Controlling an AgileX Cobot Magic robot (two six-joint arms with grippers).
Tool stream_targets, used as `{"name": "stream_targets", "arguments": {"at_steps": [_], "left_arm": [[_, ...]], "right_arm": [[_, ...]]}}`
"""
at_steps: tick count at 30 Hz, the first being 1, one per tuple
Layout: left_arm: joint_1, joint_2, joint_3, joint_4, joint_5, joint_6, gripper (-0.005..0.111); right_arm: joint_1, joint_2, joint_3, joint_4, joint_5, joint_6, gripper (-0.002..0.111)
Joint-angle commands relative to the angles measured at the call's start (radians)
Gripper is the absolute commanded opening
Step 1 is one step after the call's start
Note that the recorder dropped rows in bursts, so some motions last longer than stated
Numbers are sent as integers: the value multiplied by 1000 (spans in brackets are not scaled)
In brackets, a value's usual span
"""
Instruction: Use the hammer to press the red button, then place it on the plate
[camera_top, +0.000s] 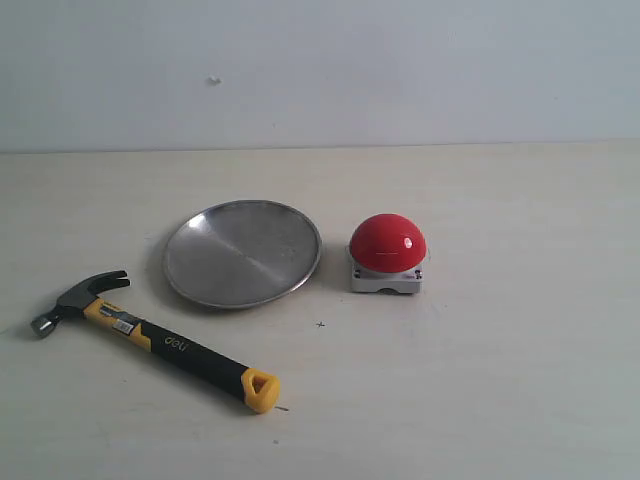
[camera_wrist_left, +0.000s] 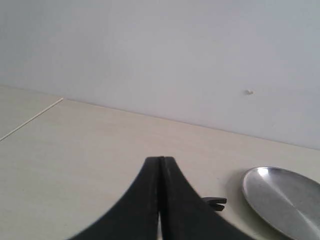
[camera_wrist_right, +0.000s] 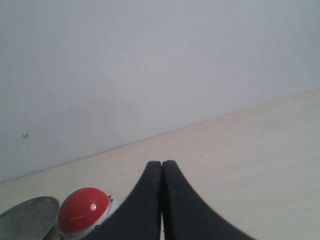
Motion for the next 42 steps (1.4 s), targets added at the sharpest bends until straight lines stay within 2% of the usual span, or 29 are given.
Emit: {"name": "stream_targets", "arguments": {"at_steps": [1, 30, 33, 35, 36, 38, 42], "left_arm": [[4, 1, 3, -5, -11, 4, 0], [4, 1, 3, -5, -11, 4, 0], [4, 1, 3, 13, -124, 12, 0], [2, 1, 3, -24, -233, -115, 0], [2, 1, 3, -33, -296, -231, 0], [2, 1, 3, 36, -382, -337, 0], [2, 1, 3, 104, -375, -457, 0]], "right_arm": [[-5, -6, 4, 1, -16, -9, 0], [-5, -6, 4, 5, -16, -9, 0], [-5, -6, 4, 5, -16, -9, 0], [-5, -6, 4, 5, -16, -9, 0], [-5, -6, 4, 5, -16, -9, 0], [-5, -6, 4, 5, -16, -9, 0], [-5, -6, 4, 5, -16, -9, 0]]}}
